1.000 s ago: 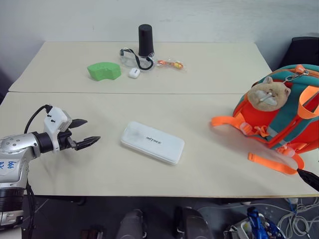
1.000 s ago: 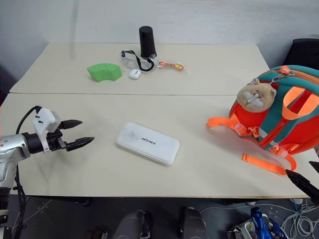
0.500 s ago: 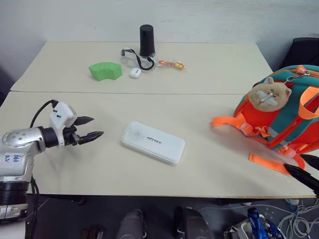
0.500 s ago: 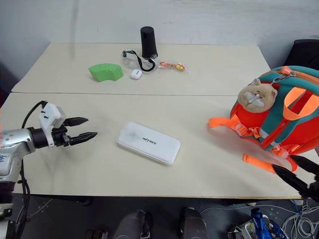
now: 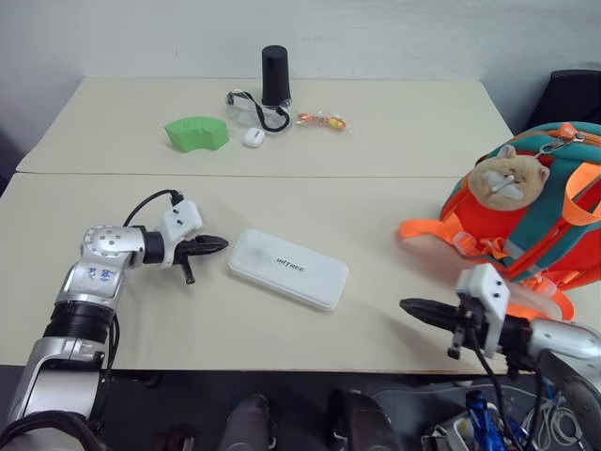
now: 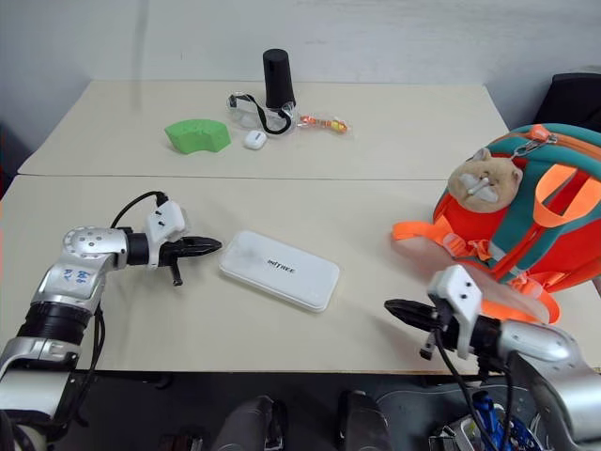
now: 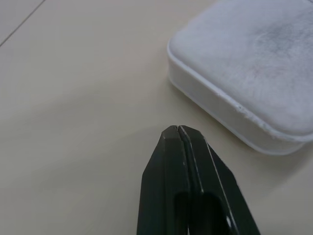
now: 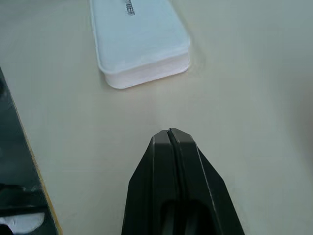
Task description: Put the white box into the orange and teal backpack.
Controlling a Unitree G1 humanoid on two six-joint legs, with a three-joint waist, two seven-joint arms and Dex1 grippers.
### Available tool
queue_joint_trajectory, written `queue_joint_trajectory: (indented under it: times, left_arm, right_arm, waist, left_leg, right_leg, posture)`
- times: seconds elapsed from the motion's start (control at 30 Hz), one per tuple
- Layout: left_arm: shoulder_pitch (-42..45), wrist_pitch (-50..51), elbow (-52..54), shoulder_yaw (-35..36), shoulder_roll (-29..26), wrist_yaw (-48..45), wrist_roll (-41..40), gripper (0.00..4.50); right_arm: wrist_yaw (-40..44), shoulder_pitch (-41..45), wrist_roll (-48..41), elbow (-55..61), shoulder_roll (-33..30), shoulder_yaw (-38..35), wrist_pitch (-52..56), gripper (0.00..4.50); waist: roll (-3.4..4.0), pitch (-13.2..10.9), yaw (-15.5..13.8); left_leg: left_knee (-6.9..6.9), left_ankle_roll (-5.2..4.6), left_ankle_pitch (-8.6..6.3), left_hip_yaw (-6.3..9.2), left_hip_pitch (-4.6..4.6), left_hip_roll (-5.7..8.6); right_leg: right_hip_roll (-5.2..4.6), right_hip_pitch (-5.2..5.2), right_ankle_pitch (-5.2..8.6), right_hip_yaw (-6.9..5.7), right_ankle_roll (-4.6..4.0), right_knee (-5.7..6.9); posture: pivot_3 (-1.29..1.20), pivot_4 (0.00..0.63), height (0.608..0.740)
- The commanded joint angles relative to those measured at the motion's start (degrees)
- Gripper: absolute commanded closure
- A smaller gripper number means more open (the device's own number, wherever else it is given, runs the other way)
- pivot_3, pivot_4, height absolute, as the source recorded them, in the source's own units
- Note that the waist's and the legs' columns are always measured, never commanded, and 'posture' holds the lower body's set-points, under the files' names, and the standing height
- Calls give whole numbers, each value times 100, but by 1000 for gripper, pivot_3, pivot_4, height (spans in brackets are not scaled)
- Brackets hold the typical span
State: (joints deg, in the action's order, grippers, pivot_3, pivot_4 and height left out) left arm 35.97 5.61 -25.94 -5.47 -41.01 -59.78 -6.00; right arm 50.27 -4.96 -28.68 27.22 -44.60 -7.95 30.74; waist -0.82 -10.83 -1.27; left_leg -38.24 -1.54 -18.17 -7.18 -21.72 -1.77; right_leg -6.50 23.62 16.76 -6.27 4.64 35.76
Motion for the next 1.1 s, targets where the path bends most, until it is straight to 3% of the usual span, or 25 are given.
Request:
queue_joint_trajectory:
  times: [0.03, 0.27, 0.57, 0.97, 1.1]
  left_arm:
    - [131, -53, -27, 6, 20, -116, 36, 4487]
    - [-145, 293, 640, -60, 141, -477, -155, 4487]
    - [-917, 1127, 2080, -74, 34, -681, -402, 4487]
    - [-1140, 2197, 2356, 349, 3, -288, -823, 4487]
    - [-879, 3438, 2053, 629, -46, -294, -1358, 3616]
  right_arm:
    - [-308, 365, 560, -372, 70, 400, -168, 4500]
    - [-386, 852, 931, -814, 297, 876, -270, 4500]
    - [-520, 1106, 1145, -1143, 449, 900, -447, 4500]
    - [-510, 1253, 1299, -1395, 474, 934, -666, 4500]
    - [-439, 1236, 1348, -1424, 460, 966, -739, 4500]
  waist:
    - [-1, 0, 11]
    - [-1, 0, 10]
    - [-1, 0, 19]
    - [-1, 0, 32]
    - [-1, 0, 47]
  left_leg:
    - [-2, -1, 0, 0, 0, -1]
    - [-5, 0, 5, -1, -1, -3]
    - [-10, 0, 7, 1, 0, -4]
    - [-9, 0, 7, 7, 0, -5]
    - [-9, 1, 8, 8, -1, -5]
  right_leg:
    - [-1, -1, -1, 1, 2, 0]
    - [-2, 2, -1, 0, 3, 9]
    - [-5, 1, -1, 14, 2, 12]
    - [-8, -1, -1, 23, 2, 11]
    - [-6, -2, -1, 21, 1, 13]
  posture:
    - [0, 150, 740]
    - [0, 150, 740]
    - [0, 150, 740]
    - [0, 150, 740]
    - [0, 150, 740]
